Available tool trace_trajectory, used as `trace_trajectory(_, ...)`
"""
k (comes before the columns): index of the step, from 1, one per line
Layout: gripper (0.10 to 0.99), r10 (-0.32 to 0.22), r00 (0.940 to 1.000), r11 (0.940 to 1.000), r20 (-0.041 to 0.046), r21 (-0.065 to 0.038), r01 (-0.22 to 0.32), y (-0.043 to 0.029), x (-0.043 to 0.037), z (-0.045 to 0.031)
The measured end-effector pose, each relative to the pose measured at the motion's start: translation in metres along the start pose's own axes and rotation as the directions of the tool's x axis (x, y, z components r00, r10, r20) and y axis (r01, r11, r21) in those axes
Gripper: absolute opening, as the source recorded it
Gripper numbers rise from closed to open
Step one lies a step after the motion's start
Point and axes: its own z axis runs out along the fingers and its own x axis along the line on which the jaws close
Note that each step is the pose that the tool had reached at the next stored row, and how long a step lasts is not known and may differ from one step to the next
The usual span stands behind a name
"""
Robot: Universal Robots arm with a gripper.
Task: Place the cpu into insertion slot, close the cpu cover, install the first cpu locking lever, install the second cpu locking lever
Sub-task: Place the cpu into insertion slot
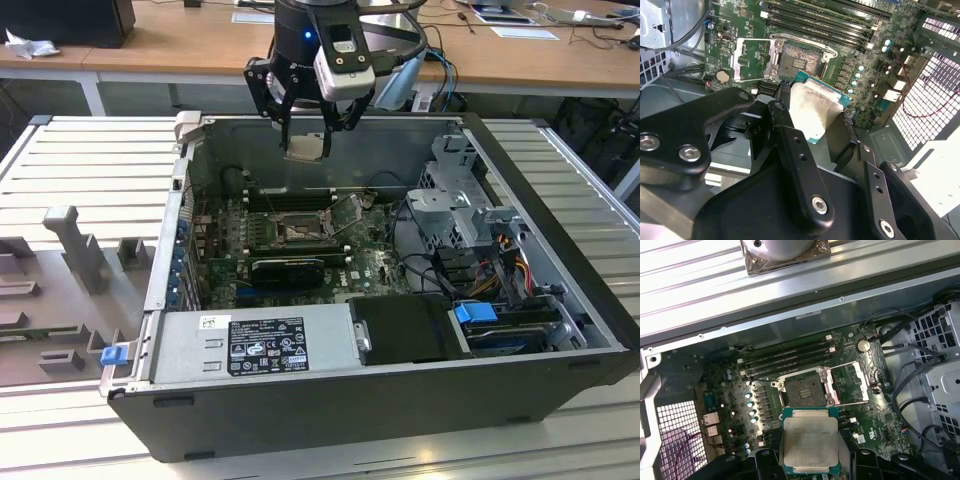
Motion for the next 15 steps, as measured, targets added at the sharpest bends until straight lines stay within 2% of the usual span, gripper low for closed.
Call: trace_trajectory(15,0.525,0.027,0.9996,0.9996,0.0024,-0.001,-0.027,0.0,0.0,0.0001)
